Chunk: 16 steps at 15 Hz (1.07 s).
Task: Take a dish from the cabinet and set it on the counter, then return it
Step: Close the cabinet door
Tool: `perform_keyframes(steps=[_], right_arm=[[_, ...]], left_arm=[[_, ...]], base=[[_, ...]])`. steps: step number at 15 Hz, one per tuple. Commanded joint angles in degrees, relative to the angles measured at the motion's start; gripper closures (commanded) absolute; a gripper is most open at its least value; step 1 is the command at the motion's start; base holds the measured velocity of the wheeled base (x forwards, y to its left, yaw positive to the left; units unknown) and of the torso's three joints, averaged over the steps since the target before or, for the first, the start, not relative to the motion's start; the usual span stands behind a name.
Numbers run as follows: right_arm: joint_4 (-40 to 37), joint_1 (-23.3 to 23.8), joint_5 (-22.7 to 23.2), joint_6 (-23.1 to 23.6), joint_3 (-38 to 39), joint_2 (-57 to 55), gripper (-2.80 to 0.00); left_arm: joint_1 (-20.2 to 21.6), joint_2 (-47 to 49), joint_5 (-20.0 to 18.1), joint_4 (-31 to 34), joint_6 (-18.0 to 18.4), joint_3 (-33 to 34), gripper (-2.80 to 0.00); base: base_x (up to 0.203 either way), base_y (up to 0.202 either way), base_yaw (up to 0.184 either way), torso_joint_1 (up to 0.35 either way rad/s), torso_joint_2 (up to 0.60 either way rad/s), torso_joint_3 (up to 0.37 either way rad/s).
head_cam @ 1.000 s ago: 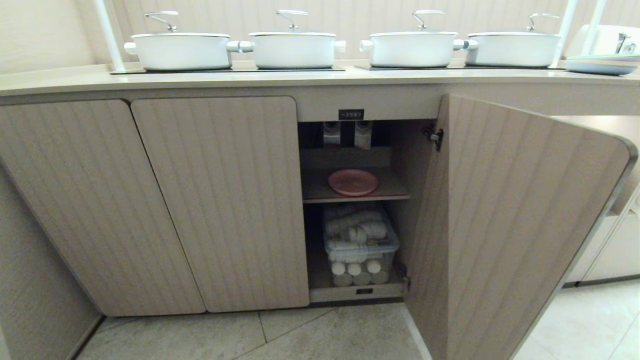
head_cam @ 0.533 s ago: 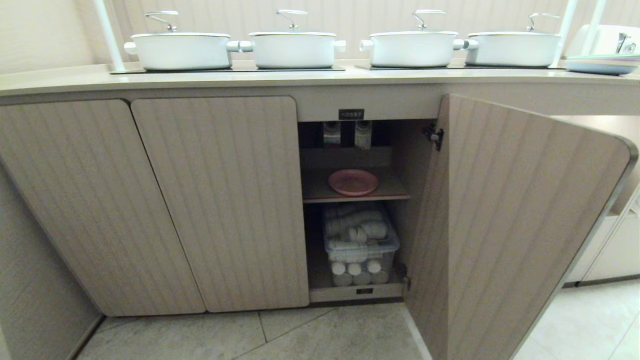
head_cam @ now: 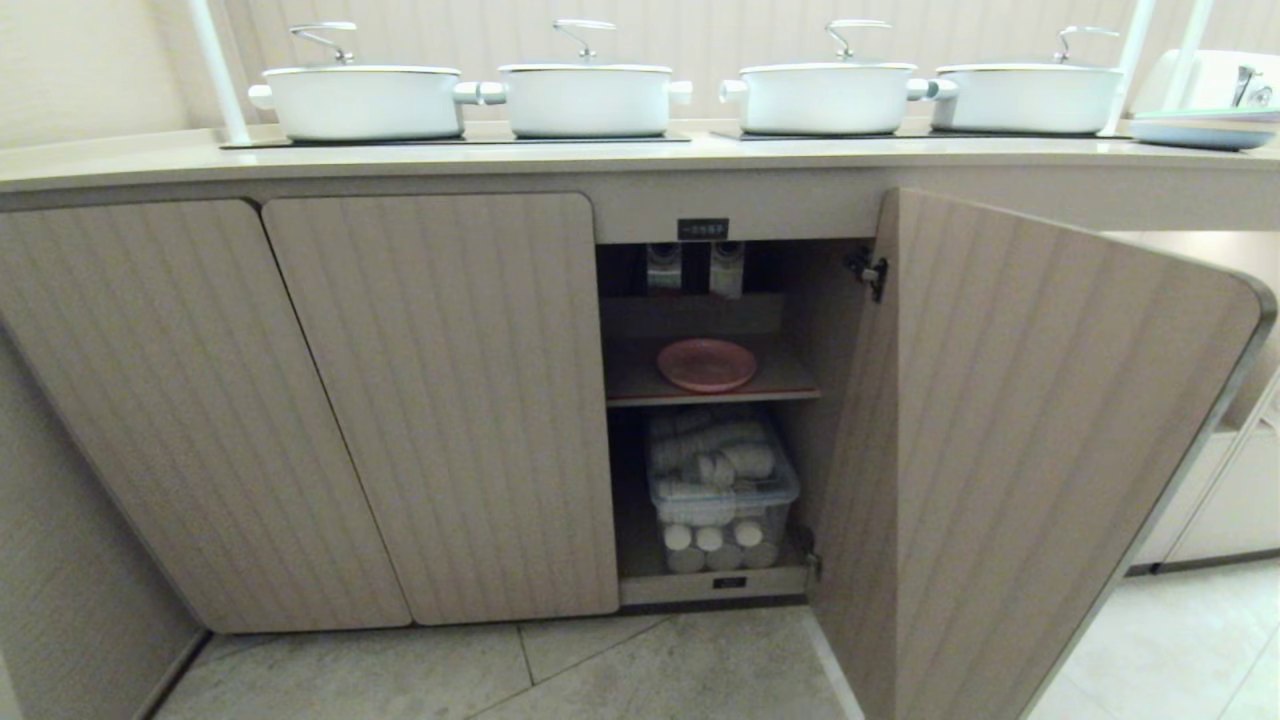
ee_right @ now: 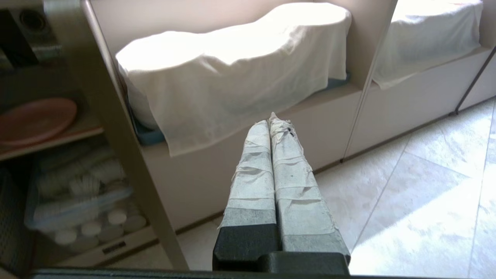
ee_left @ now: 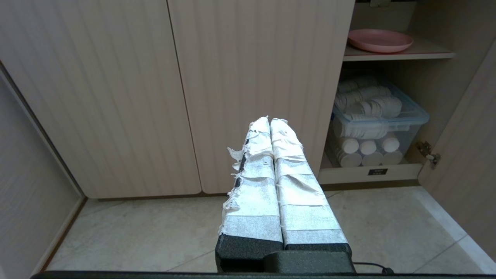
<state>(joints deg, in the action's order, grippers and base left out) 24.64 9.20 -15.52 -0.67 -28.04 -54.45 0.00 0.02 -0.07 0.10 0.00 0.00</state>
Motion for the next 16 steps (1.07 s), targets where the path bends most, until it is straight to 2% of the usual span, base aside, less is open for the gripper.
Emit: perform_keyframes(steps=[1, 7, 13, 16], right_arm=[[1.5, 0.0, -0.1, -0.1, -1.4, -4.7, 0.00], [2.6, -0.8, 0.6, -0.9, -1.6, -6.7, 0.00], [3.0, -6.4, 0.7, -2.6, -1.4, -6.6, 0.00], [7.2, -8.1, 4.5, -3.1, 0.0, -6.8, 0.00]], left_arm=[[0.0, 0.0, 0.0, 0.0, 0.0, 0.0, 0.00], [0.0, 0.0, 0.0, 0.0, 0.0, 0.0, 0.00], [0.0, 0.0, 0.0, 0.0, 0.0, 0.0, 0.00], [0.0, 0.0, 0.0, 0.0, 0.0, 0.0, 0.00]], base=[[0.000, 0.000, 0.000, 0.000, 0.00, 0.000], [0.000, 0.000, 0.000, 0.000, 0.00, 0.000], [0.000, 0.000, 0.000, 0.000, 0.00, 0.000], [0.000, 0.000, 0.000, 0.000, 0.00, 0.000]])
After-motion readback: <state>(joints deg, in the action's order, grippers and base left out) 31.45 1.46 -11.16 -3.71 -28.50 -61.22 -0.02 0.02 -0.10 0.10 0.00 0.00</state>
